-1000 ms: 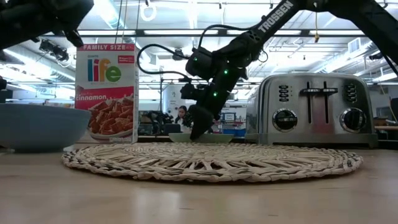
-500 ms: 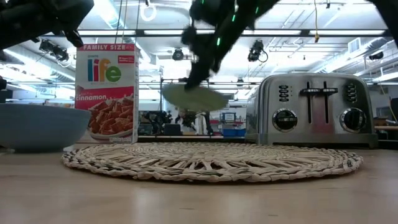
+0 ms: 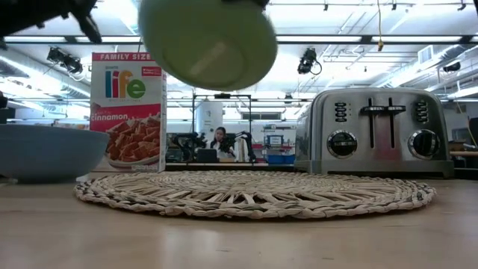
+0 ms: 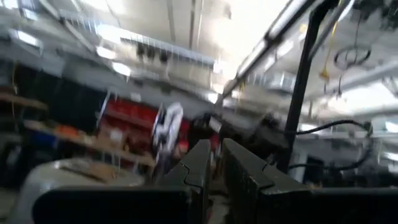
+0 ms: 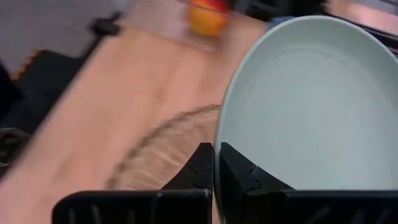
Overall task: Arrange a breakfast setting
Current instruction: Put the light green plate on the brown tablemat
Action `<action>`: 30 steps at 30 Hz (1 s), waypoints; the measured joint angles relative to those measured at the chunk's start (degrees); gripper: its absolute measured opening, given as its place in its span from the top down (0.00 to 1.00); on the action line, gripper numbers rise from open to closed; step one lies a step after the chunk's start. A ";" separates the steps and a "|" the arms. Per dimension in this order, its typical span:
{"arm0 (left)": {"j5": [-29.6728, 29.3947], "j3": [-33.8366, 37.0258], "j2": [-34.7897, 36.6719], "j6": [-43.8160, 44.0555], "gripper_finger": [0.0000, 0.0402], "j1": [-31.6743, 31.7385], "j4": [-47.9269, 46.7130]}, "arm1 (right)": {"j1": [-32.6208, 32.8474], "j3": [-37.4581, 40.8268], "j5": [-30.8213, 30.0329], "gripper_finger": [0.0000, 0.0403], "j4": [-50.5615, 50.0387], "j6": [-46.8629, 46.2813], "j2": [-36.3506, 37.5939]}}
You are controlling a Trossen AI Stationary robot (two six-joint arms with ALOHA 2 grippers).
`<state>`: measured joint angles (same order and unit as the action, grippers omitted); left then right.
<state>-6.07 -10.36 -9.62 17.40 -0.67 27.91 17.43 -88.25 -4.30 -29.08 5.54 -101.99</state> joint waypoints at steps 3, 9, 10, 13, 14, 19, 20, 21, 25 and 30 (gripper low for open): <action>0.18 -5.59 -6.09 0.55 0.87 -2.30 -4.35 | 3.83 0.06 -1.58 0.97 -0.39 -1.38 -1.43; 0.57 -18.72 -18.19 5.54 0.87 -9.02 -15.72 | 7.83 0.00 -2.94 0.97 1.14 4.39 -3.09; 0.61 -21.19 -19.97 5.62 0.87 -10.27 -17.80 | 8.08 0.02 -2.80 0.97 0.75 5.78 -3.53; 0.70 -28.39 -23.79 5.75 0.87 -13.37 -24.00 | 8.13 0.00 -0.05 0.97 2.10 10.57 -4.98; 0.66 -30.46 -25.15 6.06 0.87 -14.23 -25.87 | 8.10 0.00 0.95 0.97 2.07 12.45 -5.63; 0.60 -38.39 -29.01 9.57 0.87 -16.10 -34.29 | 7.91 0.02 2.58 0.97 2.32 19.69 -10.09; 0.61 -39.11 -29.36 10.69 0.87 -16.24 -35.25 | 7.87 0.02 2.82 0.97 2.39 20.76 -10.92; 0.59 -39.49 -29.73 11.62 0.87 -16.33 -36.13 | 7.78 0.02 3.26 0.97 2.40 21.82 -11.83; 0.57 -39.89 -30.79 14.59 0.87 -16.35 -36.11 | 7.46 0.04 3.84 0.97 1.80 23.62 -15.48; 0.56 -39.87 -31.65 19.68 0.87 -16.35 -36.34 | 6.37 0.04 2.61 0.97 2.18 20.77 -18.00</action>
<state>-5.51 -50.24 -41.27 37.09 -17.02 -8.43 23.80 -88.20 -1.69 -26.90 26.31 -119.99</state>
